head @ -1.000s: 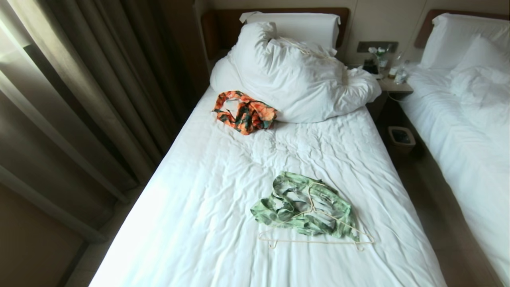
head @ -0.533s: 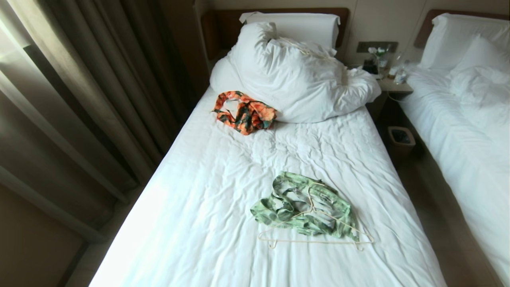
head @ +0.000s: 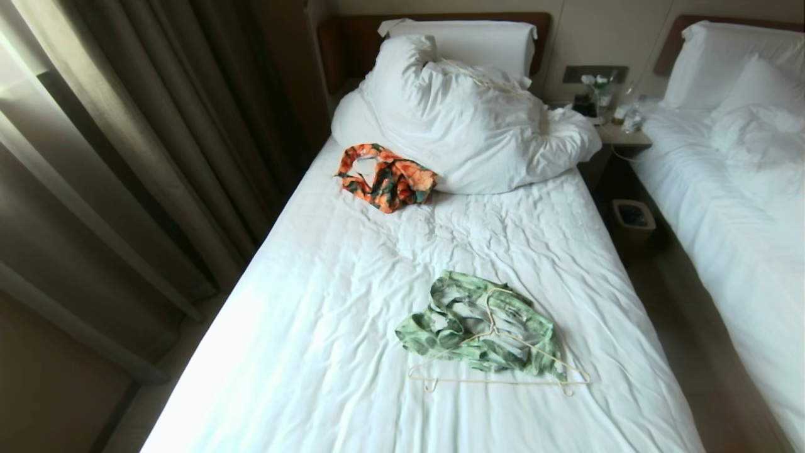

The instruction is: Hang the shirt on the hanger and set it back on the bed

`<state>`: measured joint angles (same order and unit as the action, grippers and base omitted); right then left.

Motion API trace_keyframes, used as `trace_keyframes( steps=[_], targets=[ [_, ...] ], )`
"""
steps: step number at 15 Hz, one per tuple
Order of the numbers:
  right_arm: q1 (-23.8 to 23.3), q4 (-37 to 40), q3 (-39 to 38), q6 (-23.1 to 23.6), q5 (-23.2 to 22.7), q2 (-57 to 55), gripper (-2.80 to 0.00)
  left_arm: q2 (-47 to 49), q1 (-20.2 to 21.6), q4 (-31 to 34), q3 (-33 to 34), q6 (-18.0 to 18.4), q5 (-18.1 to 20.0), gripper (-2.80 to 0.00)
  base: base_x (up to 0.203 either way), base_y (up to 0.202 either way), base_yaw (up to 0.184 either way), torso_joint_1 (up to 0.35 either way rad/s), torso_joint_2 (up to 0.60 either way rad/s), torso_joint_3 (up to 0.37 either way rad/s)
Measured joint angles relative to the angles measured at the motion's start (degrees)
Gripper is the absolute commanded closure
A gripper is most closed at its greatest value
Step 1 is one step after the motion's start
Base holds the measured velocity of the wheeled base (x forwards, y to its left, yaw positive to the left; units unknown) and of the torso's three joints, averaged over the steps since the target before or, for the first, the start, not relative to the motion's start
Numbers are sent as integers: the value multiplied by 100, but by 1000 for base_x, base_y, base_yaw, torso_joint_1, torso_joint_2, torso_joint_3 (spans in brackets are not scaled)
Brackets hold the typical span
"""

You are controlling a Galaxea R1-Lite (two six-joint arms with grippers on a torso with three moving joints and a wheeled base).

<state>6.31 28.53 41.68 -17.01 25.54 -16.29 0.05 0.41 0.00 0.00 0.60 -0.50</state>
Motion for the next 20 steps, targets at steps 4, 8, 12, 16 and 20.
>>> trace_keyframes(
  steps=[4,8,12,16,20],
  targets=[
    [-601,5,-299,78,-1033,256,0,0,0,0,0,-7,1,0,0,0,0,0,0,0],
    [-666,-51,-1154,478,-1953,775,0,-2,0,0,0,-9,-1,0,0,0,0,0,0,0],
    [-658,-772,-2571,1383,-2536,1387,0,-2,0,0,0,-7,-1,0,0,0,0,0,0,0],
    [-658,-2526,-3835,2093,-2590,1600,0,-2,0,0,0,-5,-1,0,0,0,0,0,0,0],
    [-658,-2806,-4128,2074,-2612,1629,0,-2,0,0,0,-9,-1,0,0,0,0,0,0,0]
  ],
)
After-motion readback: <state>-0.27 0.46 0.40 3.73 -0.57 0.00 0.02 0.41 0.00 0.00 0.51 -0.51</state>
